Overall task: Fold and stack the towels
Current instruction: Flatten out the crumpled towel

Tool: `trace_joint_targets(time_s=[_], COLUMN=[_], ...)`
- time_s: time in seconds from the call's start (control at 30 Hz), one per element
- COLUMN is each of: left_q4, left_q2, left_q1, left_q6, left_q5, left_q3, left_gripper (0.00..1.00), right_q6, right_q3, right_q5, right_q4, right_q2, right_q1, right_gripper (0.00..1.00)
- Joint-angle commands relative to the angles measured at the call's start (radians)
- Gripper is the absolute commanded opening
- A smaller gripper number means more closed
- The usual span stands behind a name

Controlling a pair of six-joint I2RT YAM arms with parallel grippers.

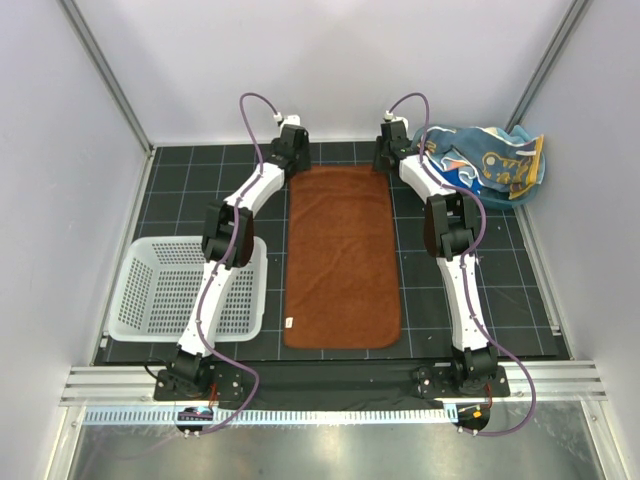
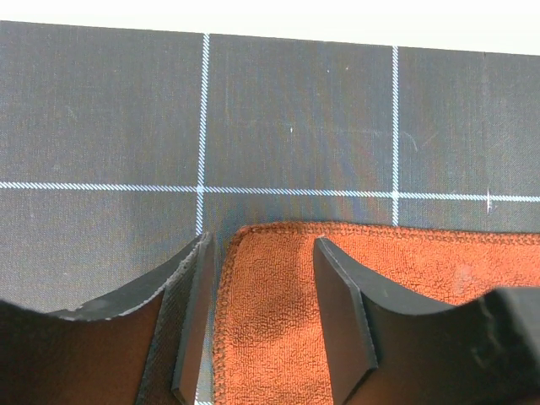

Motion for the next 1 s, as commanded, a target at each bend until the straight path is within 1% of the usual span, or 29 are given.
trace_joint_targets(time_s=[0.0,0.27,0.47,0.77,0.97], left_q4=[0.011,0.011,-0.025,-0.067,-0.109], left_q2=[0.003,0.003,0.015,0.023,0.041], left_q1=[0.012,0.015,0.017,0.021,0.033], left_q6=[0.039,0.09,0.15,0.131,0.098], left_q5=[0.02,0.011,0.069,0.08,0.108], left_q3=[0.042,0.045,0.074,0.089,0.125], left_gripper=[0.52,0.51,0.52,0.5,0.45], right_q6=[0.01,0.009,0.012,0.013,0.023], right_q3=[0.02,0.017,0.012,0.01,0.006], right_q5=[-0.007,-0.014,-0.021,-0.03,-0.044], right_q4=[0.034,0.032,0.037,0.037,0.032], right_q2=[-0.011,-0.016,-0.02,-0.03,-0.042], right_q1=[-0.002,-0.004,-0.004,-0.004,-0.007], right_gripper=[0.37,0.37,0.36,0.36,0.36])
